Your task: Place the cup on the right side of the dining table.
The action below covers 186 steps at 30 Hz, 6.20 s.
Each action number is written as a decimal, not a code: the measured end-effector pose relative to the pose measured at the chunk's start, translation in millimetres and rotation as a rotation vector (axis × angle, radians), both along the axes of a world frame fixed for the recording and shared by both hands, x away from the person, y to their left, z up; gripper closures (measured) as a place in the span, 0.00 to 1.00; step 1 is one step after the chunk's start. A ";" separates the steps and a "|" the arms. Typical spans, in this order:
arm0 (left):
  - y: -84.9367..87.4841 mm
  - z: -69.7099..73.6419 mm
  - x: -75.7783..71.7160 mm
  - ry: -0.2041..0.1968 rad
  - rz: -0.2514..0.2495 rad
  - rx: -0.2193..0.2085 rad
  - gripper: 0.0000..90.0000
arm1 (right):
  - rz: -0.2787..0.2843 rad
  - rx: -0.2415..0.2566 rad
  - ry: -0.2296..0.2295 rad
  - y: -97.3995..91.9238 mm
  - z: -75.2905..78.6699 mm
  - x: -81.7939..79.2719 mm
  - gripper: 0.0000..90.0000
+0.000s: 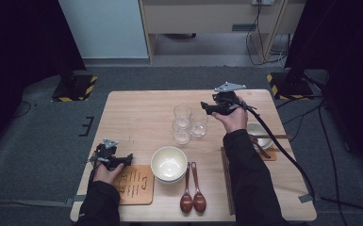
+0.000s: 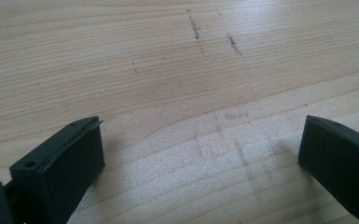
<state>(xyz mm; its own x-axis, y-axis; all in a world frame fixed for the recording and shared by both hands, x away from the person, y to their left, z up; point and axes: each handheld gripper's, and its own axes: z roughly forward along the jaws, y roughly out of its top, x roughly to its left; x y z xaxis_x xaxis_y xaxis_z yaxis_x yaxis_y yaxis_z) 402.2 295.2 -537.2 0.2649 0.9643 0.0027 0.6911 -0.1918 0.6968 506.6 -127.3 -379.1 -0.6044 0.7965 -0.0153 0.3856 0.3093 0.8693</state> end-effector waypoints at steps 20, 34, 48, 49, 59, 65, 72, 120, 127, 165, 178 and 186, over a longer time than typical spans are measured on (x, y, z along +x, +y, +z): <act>0.0 0.0 0.0 0.000 0.000 0.000 0.00 | -0.027 -0.036 0.101 9.9 -39.9 14.2 0.48; 0.0 0.0 0.0 0.000 0.000 0.000 0.00 | -0.041 -0.098 0.179 16.3 -63.7 25.5 0.57; 0.0 0.0 0.0 0.000 0.000 0.000 0.00 | -0.065 -0.148 0.242 20.2 -83.5 36.4 0.66; 0.0 0.0 0.0 0.000 0.000 0.000 0.00 | -0.071 -0.149 0.248 20.2 -84.0 37.2 0.67; 0.0 0.0 0.0 0.000 0.000 0.000 0.00 | -0.082 -0.144 0.277 22.0 -89.6 40.7 0.77; 0.0 0.0 0.0 0.000 0.000 0.000 0.00 | -0.094 -0.138 0.311 22.2 -93.0 44.3 0.81; 0.0 0.0 0.0 0.000 0.000 0.000 0.00 | -0.120 -0.126 0.322 24.8 -97.9 47.4 0.89; 0.0 0.0 0.0 0.000 0.000 0.000 0.00 | -0.117 -0.122 0.333 1.5 -64.6 27.7 0.95; 0.0 0.0 0.0 0.000 0.000 0.000 0.00 | -0.114 -0.106 0.297 -4.5 -52.0 23.5 0.95; 0.0 0.0 0.0 0.000 0.000 0.000 0.00 | -0.200 -0.100 0.264 -77.1 -45.1 11.6 0.95; 0.0 0.0 0.0 0.000 0.000 0.000 0.00 | -0.247 -0.156 0.314 -86.3 -66.2 16.4 0.95; 0.0 0.0 0.0 0.000 0.000 0.000 0.00 | -0.276 -0.167 0.316 -84.7 -73.3 21.2 0.95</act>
